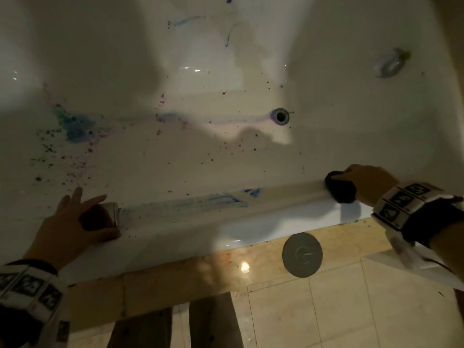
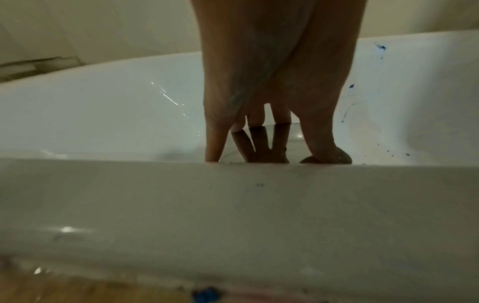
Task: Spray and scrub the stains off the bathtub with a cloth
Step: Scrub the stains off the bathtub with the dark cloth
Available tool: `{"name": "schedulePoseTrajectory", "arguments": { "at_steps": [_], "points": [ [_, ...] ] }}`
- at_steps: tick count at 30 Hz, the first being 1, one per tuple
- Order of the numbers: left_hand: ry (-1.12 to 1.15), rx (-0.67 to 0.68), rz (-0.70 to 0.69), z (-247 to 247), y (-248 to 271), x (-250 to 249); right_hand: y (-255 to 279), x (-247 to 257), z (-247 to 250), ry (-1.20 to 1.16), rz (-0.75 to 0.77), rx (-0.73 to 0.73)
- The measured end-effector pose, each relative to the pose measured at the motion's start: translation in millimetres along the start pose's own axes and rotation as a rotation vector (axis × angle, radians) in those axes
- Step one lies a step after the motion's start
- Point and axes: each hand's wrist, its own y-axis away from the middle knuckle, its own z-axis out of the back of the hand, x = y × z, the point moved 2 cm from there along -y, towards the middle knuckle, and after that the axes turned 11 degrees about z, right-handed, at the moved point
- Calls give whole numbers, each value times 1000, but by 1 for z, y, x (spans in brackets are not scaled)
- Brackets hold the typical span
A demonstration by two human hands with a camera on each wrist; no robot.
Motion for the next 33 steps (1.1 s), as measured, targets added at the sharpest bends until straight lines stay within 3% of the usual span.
{"name": "schedulePoseTrajectory", "arguments": {
  "at_steps": [8,13,17,19,21,24,27,33],
  "points": [
    [41,-59,-48,2,13,-4,-5,71,-7,109,166,96],
    [-7,-51,-37,2,8,-6,10,168,-18,32,460,99],
    [16,-33,-37,2,7,-6,18,232,-31,-147,606,182],
    [16,-40,-45,3,7,-5,17,229,-17,-274,571,169],
    [6,-56,-62,2,8,-5,11,203,8,-300,513,44],
    [37,-68,-66,2,10,-5,-5,142,35,-33,338,-77],
    [43,-70,-63,1,9,-5,-13,109,18,284,163,96],
    [46,-77,-65,1,9,-5,4,155,-18,266,267,133]
  ]
}}
